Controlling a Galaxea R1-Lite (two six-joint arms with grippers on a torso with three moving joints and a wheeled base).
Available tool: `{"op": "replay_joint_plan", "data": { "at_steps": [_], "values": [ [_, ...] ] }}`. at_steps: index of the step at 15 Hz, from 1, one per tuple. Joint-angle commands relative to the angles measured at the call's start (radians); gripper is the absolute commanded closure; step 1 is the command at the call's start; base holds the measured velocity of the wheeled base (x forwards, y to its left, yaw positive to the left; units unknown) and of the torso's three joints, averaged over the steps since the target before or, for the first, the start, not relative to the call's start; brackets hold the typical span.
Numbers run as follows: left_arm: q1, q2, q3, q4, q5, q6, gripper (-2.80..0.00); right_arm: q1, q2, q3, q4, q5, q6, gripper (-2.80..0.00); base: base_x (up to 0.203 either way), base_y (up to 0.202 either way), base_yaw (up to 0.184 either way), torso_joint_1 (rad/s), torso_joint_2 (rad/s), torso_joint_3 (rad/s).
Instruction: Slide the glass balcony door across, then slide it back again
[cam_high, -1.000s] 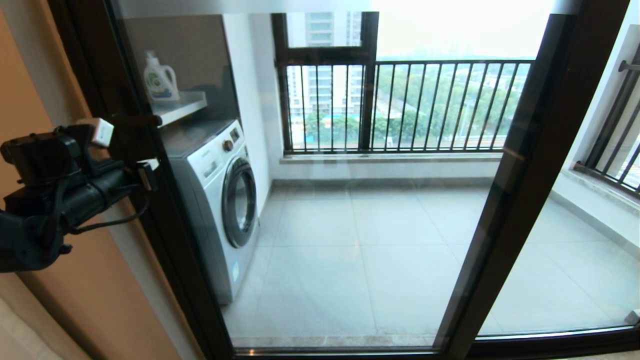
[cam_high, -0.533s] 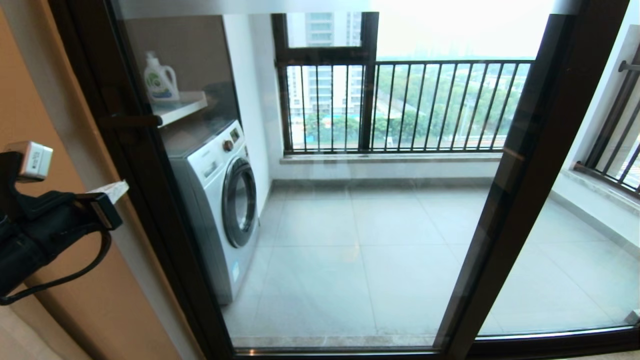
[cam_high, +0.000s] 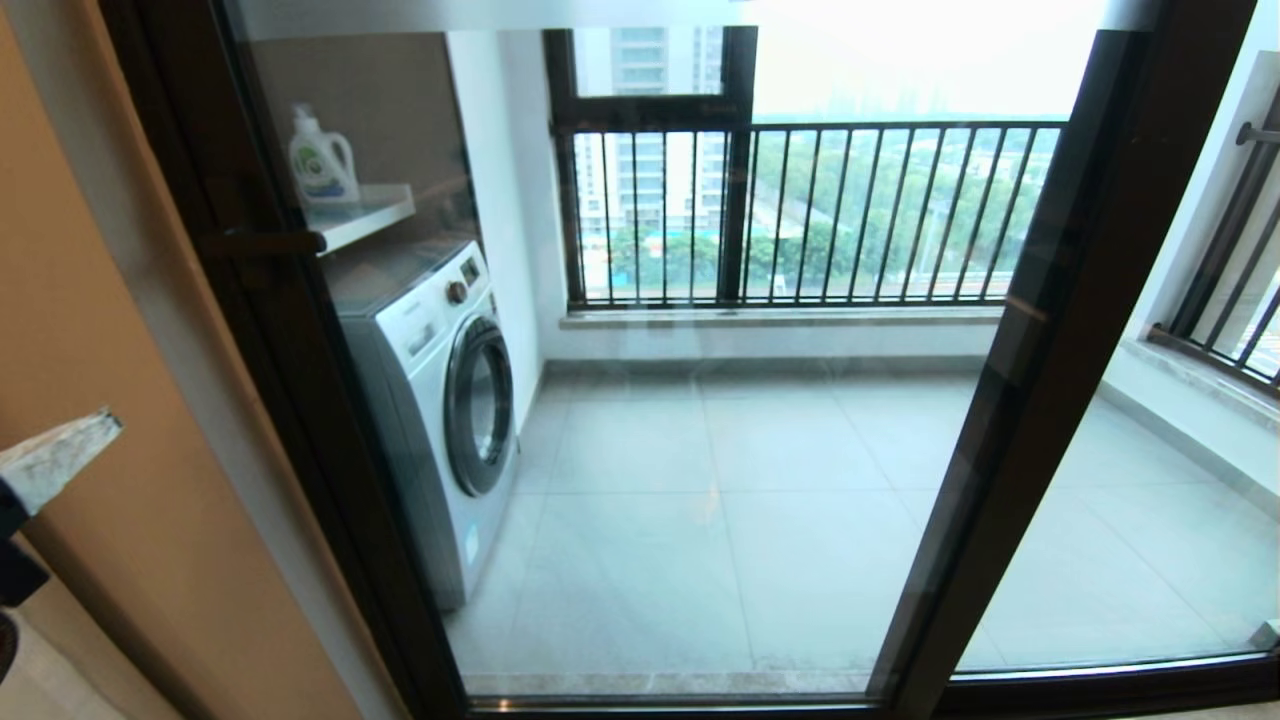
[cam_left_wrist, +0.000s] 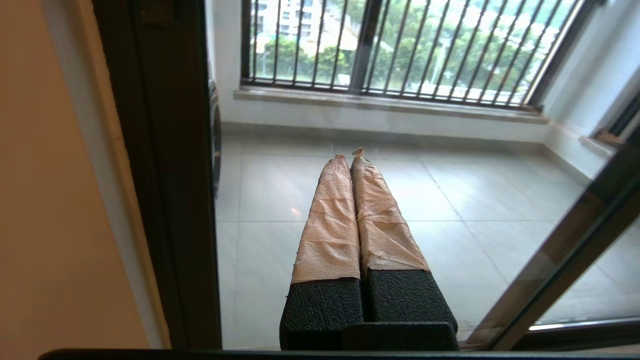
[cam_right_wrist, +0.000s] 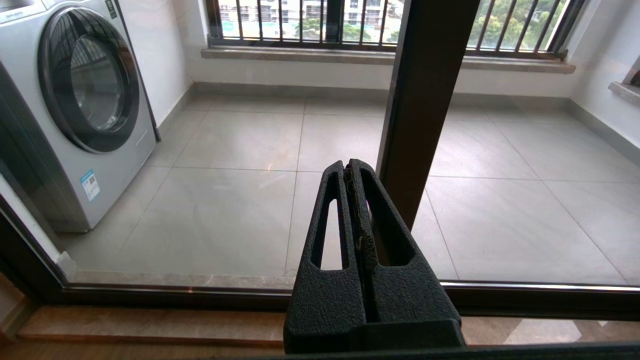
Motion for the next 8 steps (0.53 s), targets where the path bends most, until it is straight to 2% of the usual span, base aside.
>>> {"op": "replay_joint_plan", "data": {
  "at_steps": [1, 3, 4, 6, 7, 8],
  "values": [
    [0.000, -0.353, -0.004, 0.247, -0.061, -0.005, 0.00, -0.001, 0.001, 0.011, 0.000, 0.001, 0.000, 0.00, 0.000, 0.000, 0.000, 0.000, 0.00, 0.000],
    [-0.017, -0.500, -0.092, 0.598, -0.119, -0.014, 0.00, -0.001, 0.001, 0.012, 0.000, 0.001, 0.000, 0.00, 0.000, 0.000, 0.000, 0.000, 0.00, 0.000],
    [-0.057, -0.525, -0.154, 0.685, -0.137, -0.027, 0.00, 0.001, 0.001, 0.011, 0.000, 0.001, 0.000, 0.00, 0.000, 0.000, 0.000, 0.000, 0.00, 0.000],
    [-0.181, -0.536, -0.202, 0.746, -0.141, -0.034, 0.00, -0.001, 0.001, 0.011, 0.000, 0.001, -0.001, 0.00, 0.000, 0.000, 0.000, 0.000, 0.00, 0.000],
    [-0.196, -0.549, -0.200, 0.764, -0.129, -0.004, 0.00, 0.000, 0.001, 0.012, 0.000, 0.001, 0.000, 0.00, 0.000, 0.000, 0.000, 0.000, 0.00, 0.000],
    [-0.193, -0.554, -0.186, 0.769, -0.091, 0.030, 0.00, 0.000, 0.001, 0.012, 0.000, 0.001, 0.000, 0.00, 0.000, 0.000, 0.000, 0.000, 0.00, 0.000]
  ]
}}
